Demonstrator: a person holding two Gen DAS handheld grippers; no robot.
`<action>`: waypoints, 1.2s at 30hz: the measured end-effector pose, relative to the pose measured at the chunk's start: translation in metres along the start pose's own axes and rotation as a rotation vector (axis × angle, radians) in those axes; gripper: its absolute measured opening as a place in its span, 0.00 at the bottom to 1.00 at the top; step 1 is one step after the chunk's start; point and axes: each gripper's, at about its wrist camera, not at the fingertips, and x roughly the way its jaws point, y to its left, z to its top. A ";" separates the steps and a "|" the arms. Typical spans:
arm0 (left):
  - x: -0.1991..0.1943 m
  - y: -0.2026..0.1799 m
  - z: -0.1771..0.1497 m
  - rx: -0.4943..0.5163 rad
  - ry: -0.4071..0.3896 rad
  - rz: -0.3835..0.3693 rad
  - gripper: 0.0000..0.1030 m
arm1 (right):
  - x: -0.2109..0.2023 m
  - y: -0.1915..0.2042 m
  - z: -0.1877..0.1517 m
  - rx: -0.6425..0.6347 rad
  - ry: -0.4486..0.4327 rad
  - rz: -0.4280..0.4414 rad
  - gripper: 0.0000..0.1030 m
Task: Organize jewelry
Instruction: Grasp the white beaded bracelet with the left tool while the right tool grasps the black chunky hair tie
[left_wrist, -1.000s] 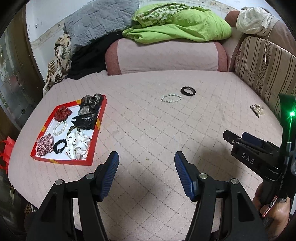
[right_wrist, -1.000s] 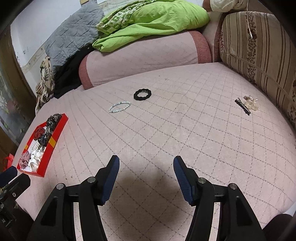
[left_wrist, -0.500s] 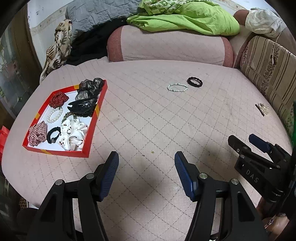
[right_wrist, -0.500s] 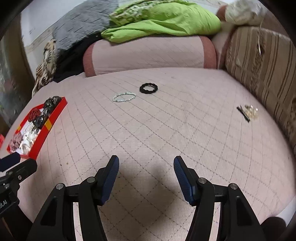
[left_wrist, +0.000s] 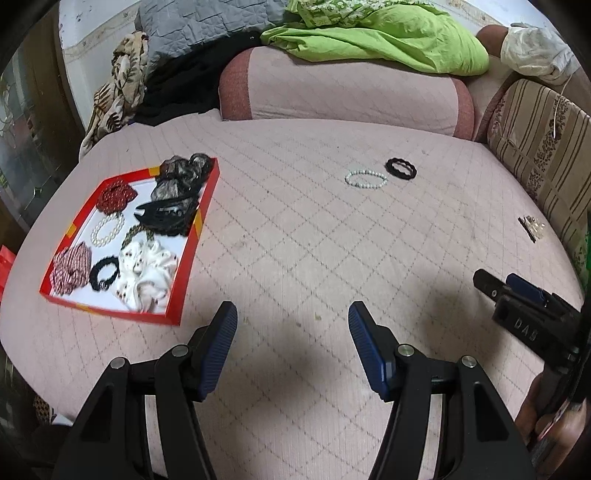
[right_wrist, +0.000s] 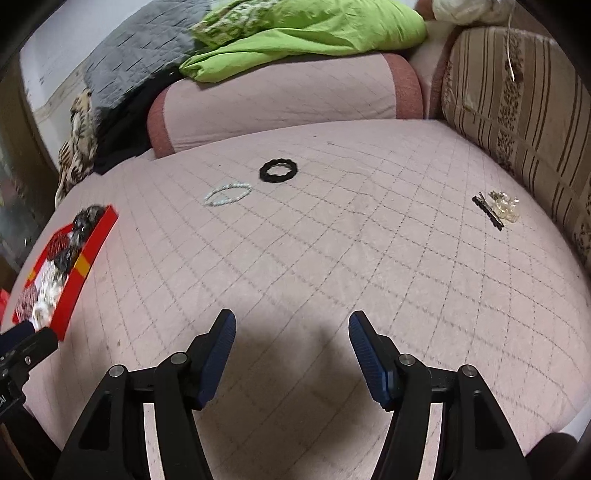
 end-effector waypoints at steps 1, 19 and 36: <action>0.004 0.000 0.004 0.006 0.002 -0.008 0.60 | 0.003 -0.004 0.007 0.005 0.004 0.014 0.65; 0.124 -0.014 0.114 0.049 0.129 -0.192 0.32 | 0.114 -0.038 0.122 0.052 0.084 0.117 0.35; 0.228 -0.065 0.167 0.102 0.117 -0.288 0.45 | 0.187 -0.026 0.160 -0.007 0.051 0.143 0.36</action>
